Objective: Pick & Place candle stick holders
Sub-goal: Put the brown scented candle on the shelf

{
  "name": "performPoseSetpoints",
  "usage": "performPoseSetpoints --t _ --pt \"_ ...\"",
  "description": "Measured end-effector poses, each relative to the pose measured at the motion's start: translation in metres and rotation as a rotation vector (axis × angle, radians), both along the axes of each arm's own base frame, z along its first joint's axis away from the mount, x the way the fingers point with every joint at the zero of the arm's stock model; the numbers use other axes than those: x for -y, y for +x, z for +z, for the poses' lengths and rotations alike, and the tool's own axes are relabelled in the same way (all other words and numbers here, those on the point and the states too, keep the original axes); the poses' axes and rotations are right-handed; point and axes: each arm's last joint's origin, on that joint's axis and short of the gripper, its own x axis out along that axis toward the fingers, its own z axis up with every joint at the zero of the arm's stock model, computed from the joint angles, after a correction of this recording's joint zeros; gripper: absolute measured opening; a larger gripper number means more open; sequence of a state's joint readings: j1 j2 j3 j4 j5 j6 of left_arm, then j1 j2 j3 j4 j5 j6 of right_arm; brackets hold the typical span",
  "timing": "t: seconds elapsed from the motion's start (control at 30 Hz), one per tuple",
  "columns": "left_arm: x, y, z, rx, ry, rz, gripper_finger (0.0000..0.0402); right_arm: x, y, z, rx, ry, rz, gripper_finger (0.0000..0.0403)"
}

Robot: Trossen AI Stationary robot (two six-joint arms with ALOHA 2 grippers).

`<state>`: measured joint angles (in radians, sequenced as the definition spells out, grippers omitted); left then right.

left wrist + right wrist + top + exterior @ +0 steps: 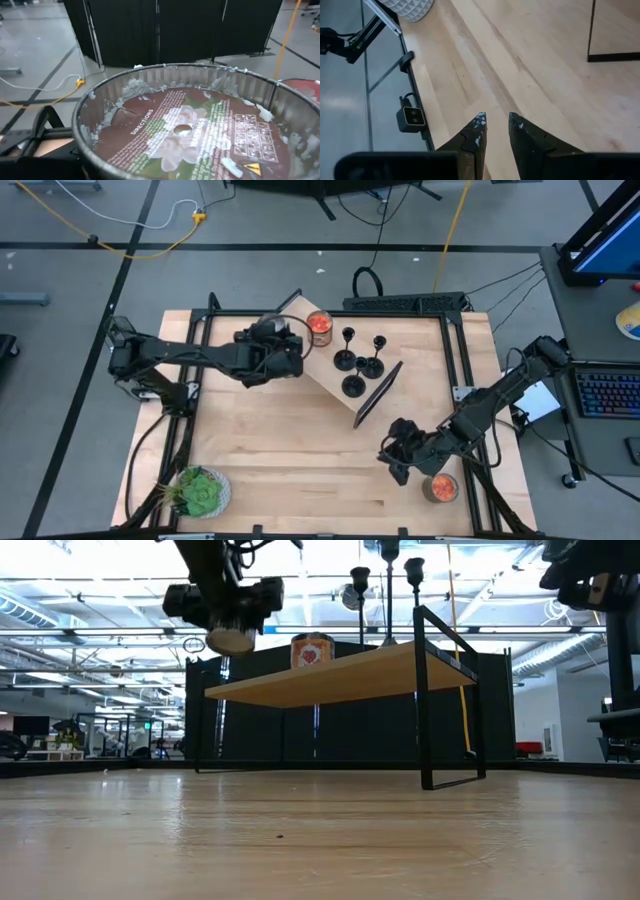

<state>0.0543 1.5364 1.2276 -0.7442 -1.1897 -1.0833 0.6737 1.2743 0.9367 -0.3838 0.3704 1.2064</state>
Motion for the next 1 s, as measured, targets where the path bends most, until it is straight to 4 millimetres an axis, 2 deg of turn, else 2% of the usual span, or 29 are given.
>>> performPoseSetpoints --t 0.2,0.37,0.5,1.0 --pt "-0.001 0.004 -0.015 0.095 0.012 0.003 0.0346 0.002 0.001 -0.001 -0.007 0.005 -0.014 0.0073" --pt "0.007 0.006 -0.023 0.089 0.029 -0.032 0.0346 0.003 0.001 -0.001 -0.011 0.001 -0.021 0.0073" --pt "0.005 0.004 -0.033 0.112 0.033 -0.014 0.0346 0.003 0.001 -0.001 -0.012 0.0 -0.021 0.0073" --pt "0.02 0.022 -0.019 0.124 0.053 -0.185 0.0346 0.007 0.0 -0.004 -0.049 -0.028 -0.029 0.0073"
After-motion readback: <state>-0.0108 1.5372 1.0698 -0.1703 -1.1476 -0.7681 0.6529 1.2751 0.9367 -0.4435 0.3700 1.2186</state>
